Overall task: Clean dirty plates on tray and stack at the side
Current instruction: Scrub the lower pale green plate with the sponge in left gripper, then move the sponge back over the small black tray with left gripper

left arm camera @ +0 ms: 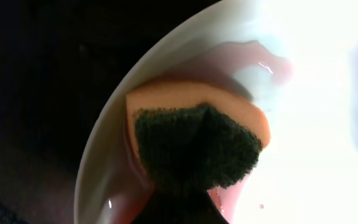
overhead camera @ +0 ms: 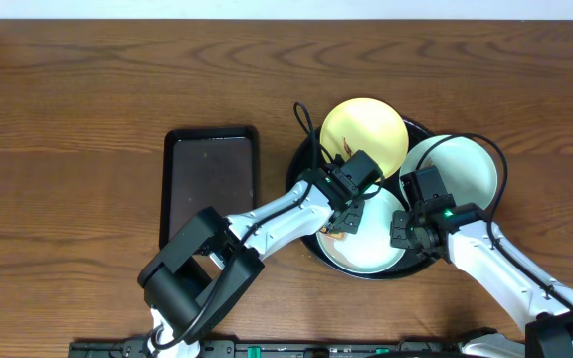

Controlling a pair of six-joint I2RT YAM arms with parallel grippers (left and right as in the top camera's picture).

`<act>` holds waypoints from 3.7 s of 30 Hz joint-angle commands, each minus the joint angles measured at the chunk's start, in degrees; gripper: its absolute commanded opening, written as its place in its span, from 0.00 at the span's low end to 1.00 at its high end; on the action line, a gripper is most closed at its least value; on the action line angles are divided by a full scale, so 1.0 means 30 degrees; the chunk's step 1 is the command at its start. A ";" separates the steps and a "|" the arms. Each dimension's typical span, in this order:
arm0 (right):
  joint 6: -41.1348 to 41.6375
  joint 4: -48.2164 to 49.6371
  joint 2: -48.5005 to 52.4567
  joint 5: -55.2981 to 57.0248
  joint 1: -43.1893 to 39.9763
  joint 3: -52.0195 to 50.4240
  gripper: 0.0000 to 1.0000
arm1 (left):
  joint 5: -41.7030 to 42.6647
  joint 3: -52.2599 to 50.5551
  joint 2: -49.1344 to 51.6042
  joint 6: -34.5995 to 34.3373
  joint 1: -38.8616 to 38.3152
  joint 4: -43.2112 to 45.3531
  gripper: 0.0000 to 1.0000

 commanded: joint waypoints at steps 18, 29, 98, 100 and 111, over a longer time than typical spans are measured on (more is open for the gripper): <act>-0.0350 -0.0233 0.0015 -0.0015 0.0168 -0.0189 0.01 | 0.2914 -0.0954 0.1413 -0.1056 -0.0481 0.0772 0.07; -0.0350 -0.0240 0.0015 -0.0015 0.0168 -0.0189 0.01 | 0.3410 -0.0947 0.1413 -0.1188 -0.0474 0.0969 0.07; -0.0342 -0.0153 0.0015 -0.0015 0.0168 -0.0189 0.08 | -0.4073 -0.0517 -0.7737 0.0641 0.9260 -0.6076 0.08; -0.0350 -0.0138 0.0015 -0.0015 0.0168 -0.0197 0.07 | -0.4699 -0.0627 -0.7664 0.0641 0.9974 -0.6054 0.08; -0.2222 -0.2426 -0.1421 0.1122 0.0168 0.2157 0.01 | -0.4707 -0.0634 -0.6550 0.1647 1.1868 -0.6142 0.08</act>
